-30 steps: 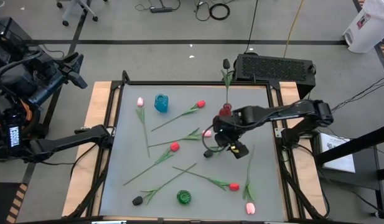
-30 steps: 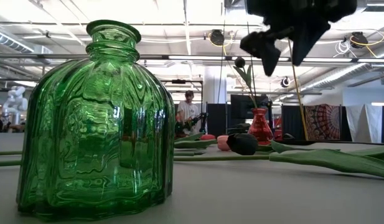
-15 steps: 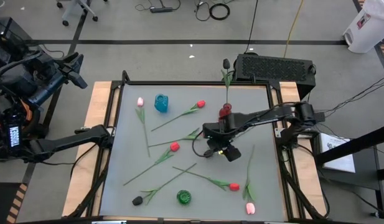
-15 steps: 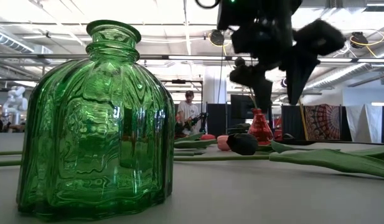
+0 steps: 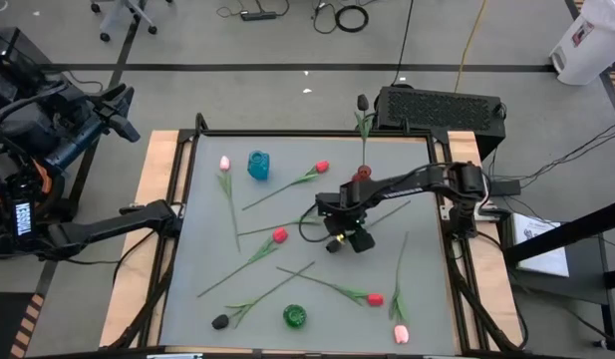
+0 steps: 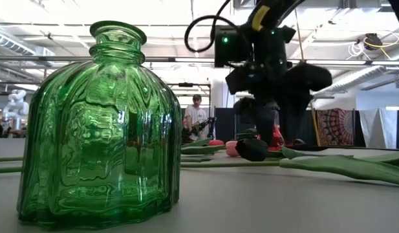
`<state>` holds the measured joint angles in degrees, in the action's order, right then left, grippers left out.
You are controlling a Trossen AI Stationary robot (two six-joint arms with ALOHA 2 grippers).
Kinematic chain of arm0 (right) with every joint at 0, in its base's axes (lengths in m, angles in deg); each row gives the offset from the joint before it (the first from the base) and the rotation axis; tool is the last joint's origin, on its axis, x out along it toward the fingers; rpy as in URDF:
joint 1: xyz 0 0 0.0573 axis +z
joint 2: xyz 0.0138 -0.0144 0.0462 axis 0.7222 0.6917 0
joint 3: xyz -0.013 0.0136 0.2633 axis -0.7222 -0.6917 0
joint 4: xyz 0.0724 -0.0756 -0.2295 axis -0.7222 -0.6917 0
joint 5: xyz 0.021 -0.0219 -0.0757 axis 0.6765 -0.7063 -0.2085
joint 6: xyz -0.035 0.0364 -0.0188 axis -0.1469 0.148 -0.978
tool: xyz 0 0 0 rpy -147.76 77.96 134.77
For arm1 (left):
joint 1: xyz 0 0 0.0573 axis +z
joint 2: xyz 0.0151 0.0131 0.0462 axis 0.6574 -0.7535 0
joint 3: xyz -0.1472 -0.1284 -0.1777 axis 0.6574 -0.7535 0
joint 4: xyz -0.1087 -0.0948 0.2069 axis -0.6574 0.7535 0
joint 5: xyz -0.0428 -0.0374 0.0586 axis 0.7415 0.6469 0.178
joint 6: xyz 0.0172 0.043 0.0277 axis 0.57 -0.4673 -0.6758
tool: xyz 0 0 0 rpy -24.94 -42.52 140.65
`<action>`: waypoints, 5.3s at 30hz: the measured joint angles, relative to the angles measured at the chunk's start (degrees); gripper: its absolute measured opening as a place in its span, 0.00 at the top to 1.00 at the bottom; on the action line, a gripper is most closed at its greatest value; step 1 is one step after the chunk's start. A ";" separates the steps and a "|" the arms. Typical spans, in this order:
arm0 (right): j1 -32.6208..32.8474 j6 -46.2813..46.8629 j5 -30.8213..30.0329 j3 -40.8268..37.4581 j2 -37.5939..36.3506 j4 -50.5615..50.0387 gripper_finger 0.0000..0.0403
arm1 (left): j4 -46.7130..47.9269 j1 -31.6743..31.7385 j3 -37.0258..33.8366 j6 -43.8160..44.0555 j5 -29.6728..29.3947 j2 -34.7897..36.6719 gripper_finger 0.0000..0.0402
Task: Sort flowers into vase by color
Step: Put the top black tulip into the red vase
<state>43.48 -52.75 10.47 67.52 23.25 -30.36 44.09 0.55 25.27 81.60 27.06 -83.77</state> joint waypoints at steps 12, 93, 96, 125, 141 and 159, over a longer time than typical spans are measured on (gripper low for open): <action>-0.63 0.81 0.25 -6.96 -0.36 0.83 0.38 | 0.00 0.02 0.01 0.00 -0.01 0.01 0.74; -0.67 12.87 -7.67 -7.43 -39.33 25.54 0.98 | 0.01 0.01 0.00 0.00 0.01 0.02 0.74; -0.69 12.96 -11.53 -7.44 -42.39 27.09 0.98 | 0.00 0.01 0.00 0.00 0.02 0.00 0.74; -11.07 15.74 -22.53 -7.45 -69.46 20.95 0.98 | 0.02 0.00 0.02 0.00 0.02 0.02 0.74; -12.69 24.73 -22.24 -23.13 -85.60 26.71 0.98 | 0.02 0.00 0.00 0.00 0.02 0.02 0.74; -12.69 24.96 -24.11 -37.18 -78.94 57.07 0.98 | 0.00 0.00 0.02 0.00 0.02 0.02 0.74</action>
<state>30.79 -27.79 -13.64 30.34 -55.70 26.71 44.09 0.55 25.29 81.60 27.07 -83.75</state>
